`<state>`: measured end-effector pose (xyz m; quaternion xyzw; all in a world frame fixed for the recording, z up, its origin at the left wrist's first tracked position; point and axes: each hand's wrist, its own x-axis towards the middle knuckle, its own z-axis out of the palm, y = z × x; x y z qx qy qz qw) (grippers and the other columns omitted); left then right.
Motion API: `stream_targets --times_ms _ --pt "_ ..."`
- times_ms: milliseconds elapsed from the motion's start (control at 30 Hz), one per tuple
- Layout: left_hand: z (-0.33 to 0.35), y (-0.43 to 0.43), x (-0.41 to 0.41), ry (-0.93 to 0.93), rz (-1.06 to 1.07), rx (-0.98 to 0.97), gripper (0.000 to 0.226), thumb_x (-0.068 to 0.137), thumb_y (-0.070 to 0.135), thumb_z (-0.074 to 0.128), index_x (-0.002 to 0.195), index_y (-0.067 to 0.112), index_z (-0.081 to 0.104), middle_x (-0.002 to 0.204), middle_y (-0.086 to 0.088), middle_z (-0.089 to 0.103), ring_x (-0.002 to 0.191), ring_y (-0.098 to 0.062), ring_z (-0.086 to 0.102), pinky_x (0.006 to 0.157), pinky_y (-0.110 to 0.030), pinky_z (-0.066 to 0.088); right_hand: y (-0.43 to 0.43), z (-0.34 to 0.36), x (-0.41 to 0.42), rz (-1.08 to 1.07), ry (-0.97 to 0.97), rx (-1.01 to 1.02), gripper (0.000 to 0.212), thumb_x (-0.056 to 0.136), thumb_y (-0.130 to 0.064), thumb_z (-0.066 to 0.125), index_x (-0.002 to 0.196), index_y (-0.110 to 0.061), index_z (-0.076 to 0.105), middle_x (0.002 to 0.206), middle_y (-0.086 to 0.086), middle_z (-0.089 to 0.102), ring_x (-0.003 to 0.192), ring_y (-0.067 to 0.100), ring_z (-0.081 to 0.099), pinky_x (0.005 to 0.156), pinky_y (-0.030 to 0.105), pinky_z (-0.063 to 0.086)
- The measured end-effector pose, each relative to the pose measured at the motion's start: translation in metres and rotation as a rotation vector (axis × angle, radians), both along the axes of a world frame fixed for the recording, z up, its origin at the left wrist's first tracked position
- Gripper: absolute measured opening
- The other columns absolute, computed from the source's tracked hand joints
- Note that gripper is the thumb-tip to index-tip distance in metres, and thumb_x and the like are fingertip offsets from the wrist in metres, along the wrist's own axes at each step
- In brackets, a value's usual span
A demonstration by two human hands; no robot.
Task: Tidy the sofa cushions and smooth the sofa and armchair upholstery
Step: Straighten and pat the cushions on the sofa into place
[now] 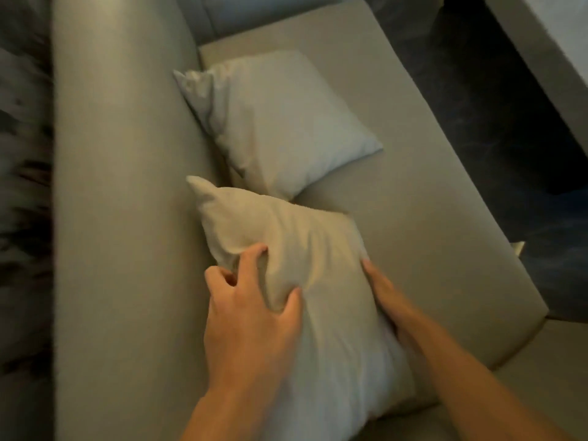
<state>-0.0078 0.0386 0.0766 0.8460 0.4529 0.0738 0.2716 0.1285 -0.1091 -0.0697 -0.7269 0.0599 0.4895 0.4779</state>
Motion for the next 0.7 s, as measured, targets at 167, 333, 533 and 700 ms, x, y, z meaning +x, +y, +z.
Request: stream_targets --times_ms 167,333,533,700 --pt "0.023 0.038 -0.018 -0.062 0.001 0.108 0.068 0.060 0.052 0.077 0.119 0.057 0.043 0.096 0.009 0.031 0.071 -0.008 0.050 0.066 -0.031 0.045 0.094 0.006 -0.023 0.045 0.069 0.125 0.060 0.099 -0.054 0.038 0.149 -0.020 0.041 0.156 0.002 0.040 0.142 0.015 0.035 0.121 0.040 0.023" --pt "-0.007 0.044 -0.002 -0.038 -0.116 0.048 0.065 0.065 0.050 0.078 0.121 0.049 0.045 0.098 0.008 0.035 0.076 -0.001 0.047 0.063 -0.022 0.045 0.099 -0.004 -0.019 -0.062 0.125 0.101 0.055 0.102 -0.048 0.037 0.148 -0.020 0.041 0.154 0.000 0.041 0.141 0.017 0.037 0.120 0.043 0.026" --pt "0.021 0.055 0.023 0.314 -0.172 -0.019 0.058 0.056 0.065 0.062 0.106 0.048 0.036 0.096 0.007 0.023 0.095 -0.027 0.052 0.076 -0.038 0.048 0.098 0.007 -0.003 0.081 0.077 0.125 0.052 0.103 -0.036 0.040 0.148 -0.009 0.039 0.157 0.006 0.037 0.143 0.016 0.035 0.121 0.032 0.020" --pt "0.040 0.121 0.126 0.171 -0.219 0.138 0.039 0.066 0.060 0.062 0.095 0.035 0.054 0.094 -0.001 0.045 0.091 -0.027 0.050 0.075 -0.036 0.045 0.134 0.023 0.086 0.153 -0.105 0.058 0.054 0.097 -0.042 0.053 0.147 -0.025 0.041 0.132 0.007 0.057 0.098 0.019 0.055 0.074 0.025 0.044"
